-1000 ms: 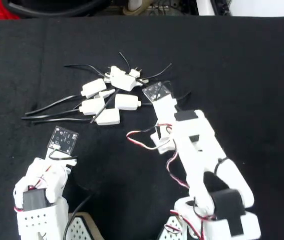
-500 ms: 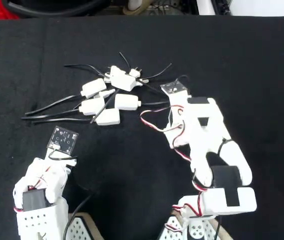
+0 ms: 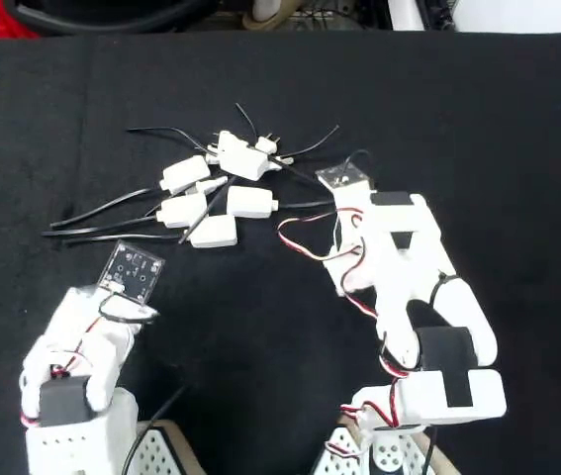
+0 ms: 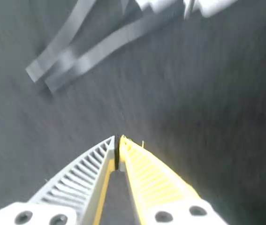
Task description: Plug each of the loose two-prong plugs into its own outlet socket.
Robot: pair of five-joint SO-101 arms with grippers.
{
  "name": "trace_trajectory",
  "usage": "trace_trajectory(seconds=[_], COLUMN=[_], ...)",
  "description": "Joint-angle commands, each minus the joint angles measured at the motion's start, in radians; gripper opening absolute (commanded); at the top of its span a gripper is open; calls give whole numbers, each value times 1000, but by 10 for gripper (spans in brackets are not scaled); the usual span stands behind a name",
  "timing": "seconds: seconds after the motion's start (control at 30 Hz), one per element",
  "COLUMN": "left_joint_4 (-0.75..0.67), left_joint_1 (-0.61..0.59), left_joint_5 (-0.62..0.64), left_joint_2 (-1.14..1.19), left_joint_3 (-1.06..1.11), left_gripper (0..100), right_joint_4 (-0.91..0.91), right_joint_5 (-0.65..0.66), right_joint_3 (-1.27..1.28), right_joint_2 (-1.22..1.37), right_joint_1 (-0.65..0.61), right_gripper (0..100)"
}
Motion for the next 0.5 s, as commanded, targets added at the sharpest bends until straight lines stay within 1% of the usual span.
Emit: trace_trajectory(seconds=[0.0, 0.07, 0.17, 0.23, 0.3, 0.37, 0.47], left_joint_4=[-78, -120, -186, -216, -218, -216, -216], left_joint_1=[68, 102, 162, 196, 232, 259, 263], left_joint_5=[5, 5, 3, 3, 0, -63, -224], left_joint_2=[114, 281, 617, 842, 1051, 1234, 1452], left_joint_3=[-203, -286, -438, -565, -704, -825, -960], left_gripper=[53, 93, 130, 137, 138, 138, 138], right_joint_4=[28, 29, 29, 26, 25, 25, 25], right_joint_5=[25, 29, 31, 31, 31, 31, 31], right_joint_3=[-71, -73, -73, -73, -73, -73, -73], right_joint_2=[-8, -7, -2, -2, -2, -2, -2], right_joint_1=[17, 17, 17, 17, 17, 17, 17], right_gripper=[74, 74, 74, 74, 74, 74, 74])
